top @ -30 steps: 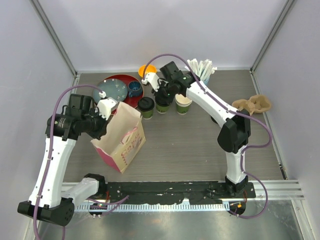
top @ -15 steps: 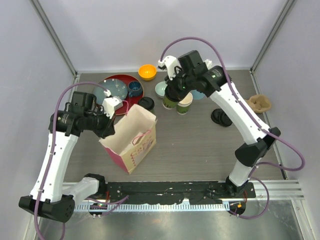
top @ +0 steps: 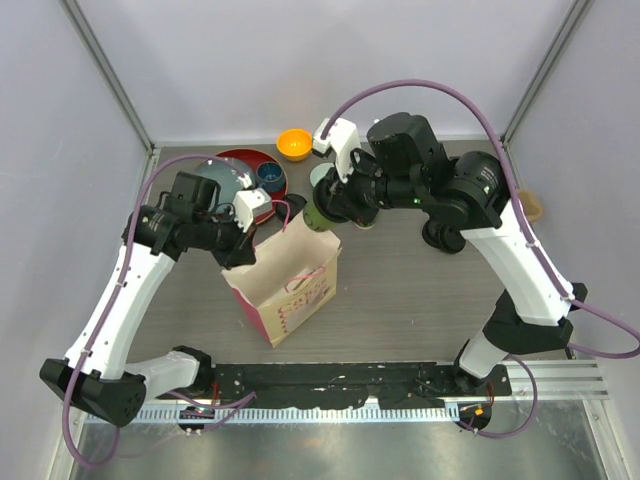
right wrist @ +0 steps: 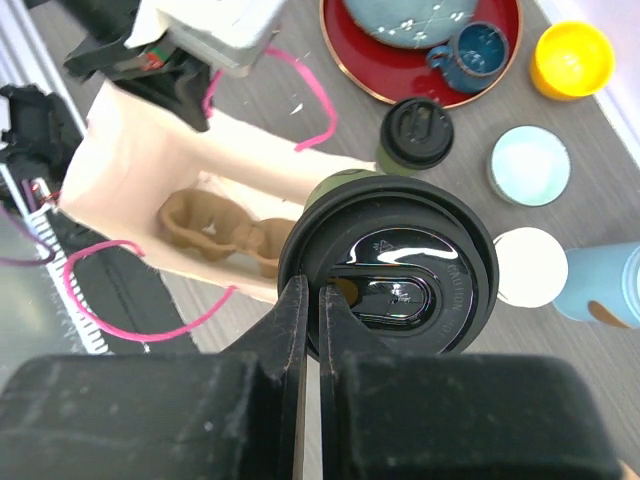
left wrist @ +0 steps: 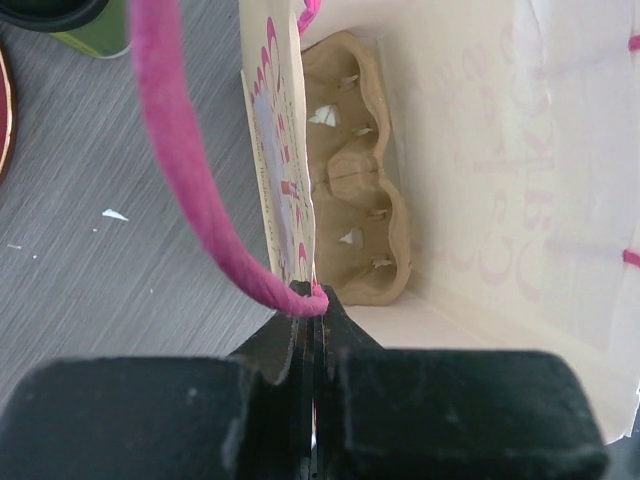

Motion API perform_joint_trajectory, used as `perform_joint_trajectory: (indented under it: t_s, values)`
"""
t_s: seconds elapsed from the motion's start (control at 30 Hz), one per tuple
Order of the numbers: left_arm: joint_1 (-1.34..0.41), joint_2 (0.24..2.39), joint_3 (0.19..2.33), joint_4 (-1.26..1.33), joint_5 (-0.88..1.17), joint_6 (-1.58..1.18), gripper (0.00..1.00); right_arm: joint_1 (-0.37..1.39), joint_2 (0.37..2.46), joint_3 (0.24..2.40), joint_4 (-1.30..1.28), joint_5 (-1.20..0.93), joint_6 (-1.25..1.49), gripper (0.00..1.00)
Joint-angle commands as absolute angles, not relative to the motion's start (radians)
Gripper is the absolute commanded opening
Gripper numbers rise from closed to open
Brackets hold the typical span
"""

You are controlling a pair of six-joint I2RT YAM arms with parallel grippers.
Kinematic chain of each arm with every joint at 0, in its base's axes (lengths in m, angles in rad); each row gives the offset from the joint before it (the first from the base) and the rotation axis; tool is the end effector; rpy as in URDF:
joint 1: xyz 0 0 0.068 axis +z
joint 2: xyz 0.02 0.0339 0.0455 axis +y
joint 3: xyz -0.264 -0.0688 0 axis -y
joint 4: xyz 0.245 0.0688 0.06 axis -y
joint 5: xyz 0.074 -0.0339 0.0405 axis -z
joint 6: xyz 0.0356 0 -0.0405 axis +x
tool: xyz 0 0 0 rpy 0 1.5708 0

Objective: Pack the takeout coffee

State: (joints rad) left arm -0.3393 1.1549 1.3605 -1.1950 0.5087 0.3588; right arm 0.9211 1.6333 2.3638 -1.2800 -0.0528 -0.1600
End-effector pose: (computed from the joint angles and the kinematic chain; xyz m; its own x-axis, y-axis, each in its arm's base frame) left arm 0.1816 -0.0825 0.3759 -0.5472 0.5184 -0.6571 0.7851 0.5901 -0.1883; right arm 0.1633 0.2180 0.5279 -0.1809 -0.5011 -0.8463 -0.8622 0.4948 -0.1087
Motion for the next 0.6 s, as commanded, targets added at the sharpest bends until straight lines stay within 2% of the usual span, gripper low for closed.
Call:
perform_joint_trajectory:
  t_s: [0.0,0.3,0.57]
  values:
    - [-0.350,1.172,1.393,-1.169,0.492,0.348,0.00,0.962,1.608,2.388,-1.330,-0.081,-0.135,0.01]
    - [-0.350,1.166,1.396,-1.163,0.486,0.341,0.00,1.055,1.672,2.358,-1.318,-0.172,-0.215,0.01]
    - [-0.354,1.166,1.391,-1.164,0.509,0.359,0.00,1.055,1.761,2.283,-1.315,-0.259,-0.446,0.01]
